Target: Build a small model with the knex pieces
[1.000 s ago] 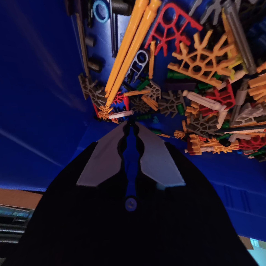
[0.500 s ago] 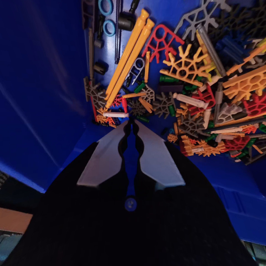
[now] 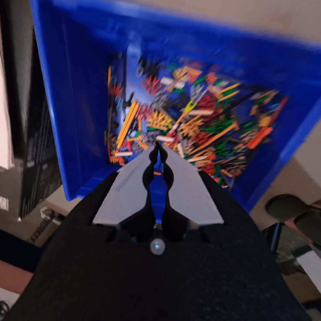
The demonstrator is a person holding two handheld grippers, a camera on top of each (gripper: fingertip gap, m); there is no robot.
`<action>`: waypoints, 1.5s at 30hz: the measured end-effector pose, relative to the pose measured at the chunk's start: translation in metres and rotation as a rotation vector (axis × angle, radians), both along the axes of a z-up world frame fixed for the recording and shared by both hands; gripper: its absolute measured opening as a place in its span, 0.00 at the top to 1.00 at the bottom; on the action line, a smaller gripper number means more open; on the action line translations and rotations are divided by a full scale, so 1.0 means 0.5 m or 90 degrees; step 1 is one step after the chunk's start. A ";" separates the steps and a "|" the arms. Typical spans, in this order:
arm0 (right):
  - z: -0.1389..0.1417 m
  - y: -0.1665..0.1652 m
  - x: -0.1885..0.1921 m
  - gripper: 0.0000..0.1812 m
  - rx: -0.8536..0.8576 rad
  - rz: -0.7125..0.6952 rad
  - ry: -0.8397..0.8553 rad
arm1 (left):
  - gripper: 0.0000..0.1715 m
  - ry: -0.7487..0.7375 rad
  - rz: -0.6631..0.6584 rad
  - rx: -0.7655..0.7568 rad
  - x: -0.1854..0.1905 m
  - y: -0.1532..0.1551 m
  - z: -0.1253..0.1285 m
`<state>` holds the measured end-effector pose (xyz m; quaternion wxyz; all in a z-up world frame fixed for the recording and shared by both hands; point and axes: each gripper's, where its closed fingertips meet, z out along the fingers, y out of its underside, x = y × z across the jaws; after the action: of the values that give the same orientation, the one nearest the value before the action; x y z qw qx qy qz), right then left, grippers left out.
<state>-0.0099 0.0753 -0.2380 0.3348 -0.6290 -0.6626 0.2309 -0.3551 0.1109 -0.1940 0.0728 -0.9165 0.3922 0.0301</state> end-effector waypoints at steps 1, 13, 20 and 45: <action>0.001 0.000 0.000 0.91 0.001 0.000 0.001 | 0.99 -0.020 -0.025 0.015 0.041 -0.004 0.019; 0.012 0.004 0.004 0.91 0.009 -0.006 0.009 | 1.00 -0.119 -0.350 0.033 0.496 -0.158 0.033; 0.019 -0.001 0.002 0.91 0.014 -0.001 0.013 | 0.99 -0.089 -0.371 -0.065 0.542 -0.209 -0.129; 0.011 -0.014 -0.009 0.91 0.008 0.015 0.010 | 0.90 0.031 -0.036 0.125 0.077 -0.037 0.087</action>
<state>-0.0146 0.0684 -0.2325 0.3412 -0.6175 -0.6685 0.2355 -0.3165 0.0925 -0.1505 0.1537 -0.8924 0.4148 0.0890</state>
